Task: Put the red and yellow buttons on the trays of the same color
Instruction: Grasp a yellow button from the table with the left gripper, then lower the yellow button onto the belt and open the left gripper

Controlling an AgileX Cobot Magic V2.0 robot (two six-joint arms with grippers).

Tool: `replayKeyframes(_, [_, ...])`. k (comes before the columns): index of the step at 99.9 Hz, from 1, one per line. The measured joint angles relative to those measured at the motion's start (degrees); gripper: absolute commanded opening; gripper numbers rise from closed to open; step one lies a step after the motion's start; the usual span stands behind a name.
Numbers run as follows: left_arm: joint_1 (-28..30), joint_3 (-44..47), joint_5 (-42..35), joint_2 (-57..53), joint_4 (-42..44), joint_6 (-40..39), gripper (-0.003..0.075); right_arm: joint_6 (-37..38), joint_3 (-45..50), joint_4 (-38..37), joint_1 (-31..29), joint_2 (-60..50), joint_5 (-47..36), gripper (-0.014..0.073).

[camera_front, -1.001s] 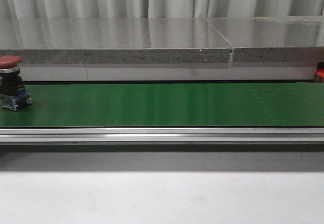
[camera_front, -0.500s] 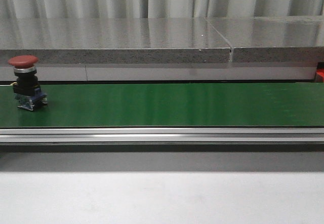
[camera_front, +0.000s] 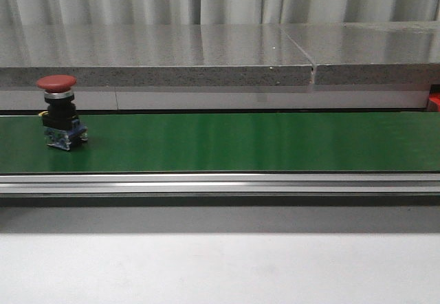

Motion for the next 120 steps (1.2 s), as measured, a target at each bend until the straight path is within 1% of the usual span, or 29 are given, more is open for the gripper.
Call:
replayKeyframes(46, [0.39, 0.00, -3.22, 6.87, -0.61, 0.00, 0.0659, 0.00, 0.00, 0.00, 0.00, 0.00, 0.00, -0.0067])
replayKeyframes(55, [0.39, 0.00, -3.84, 7.54, -0.61, 0.00, 0.0637, 0.00, 0.00, 0.00, 0.00, 0.00, 0.00, -0.0067])
replayKeyframes(62, [0.39, 0.00, -4.53, 7.87, -0.61, 0.00, 0.0573, 0.00, 0.00, 0.00, 0.00, 0.00, 0.00, -0.0067])
replayKeyframes(68, [0.39, 0.00, -5.10, 7.91, -0.61, 0.00, 0.0482, 0.00, 0.00, 0.00, 0.00, 0.00, 0.00, -0.0067])
replayKeyframes(75, [0.39, 0.00, -5.46, 7.91, -0.61, 0.00, 0.0347, 0.00, 0.00, 0.00, 0.00, 0.00, 0.00, -0.0067])
replayKeyframes(77, [0.39, 0.00, -5.58, 7.91, -0.61, 0.00, 0.0321, 0.00, 0.00, 0.00, 0.00, 0.00, 0.00, -0.0067])
replayKeyframes(82, [0.39, 0.00, -5.79, 7.91, -0.61, 0.00, 0.0218, 0.00, 0.00, 0.00, 0.00, 0.00, 0.00, -0.0067])
replayKeyframes(83, [0.39, 0.00, -5.79, 7.91, -0.61, 0.00, 0.0218, 0.00, 0.00, 0.00, 0.00, 0.00, 0.00, -0.0067])
replayKeyframes(85, [0.39, 0.00, -5.82, 7.91, -0.51, 0.00, 0.0166, 0.00, 0.00, 0.00, 0.00, 0.00, 0.00, -0.0067])
replayKeyframes(89, [0.39, 0.00, -5.92, 7.91, -0.51, 0.00, 0.0089, 0.00, 0.00, 0.00, 0.00, 0.00, 0.00, -0.0067])
replayKeyframes(96, [0.39, 0.00, -5.92, 7.91, -0.51, 0.00, -0.0020, 0.00, 0.00, 0.00, 0.00, 0.00, 0.00, -0.0067])
replayKeyframes(108, [0.39, 0.00, -5.08, 7.20, -0.51, 0.00, -0.0019, 0.00, 0.00, 0.00, 0.00, 0.00, 0.00, -0.0067])
replayKeyframes(120, [0.39, 0.00, -2.88, 3.70, -0.83, 0.00, -0.0019, 0.00, 0.00, 0.00, 0.00, 0.00, 0.00, -0.0067])
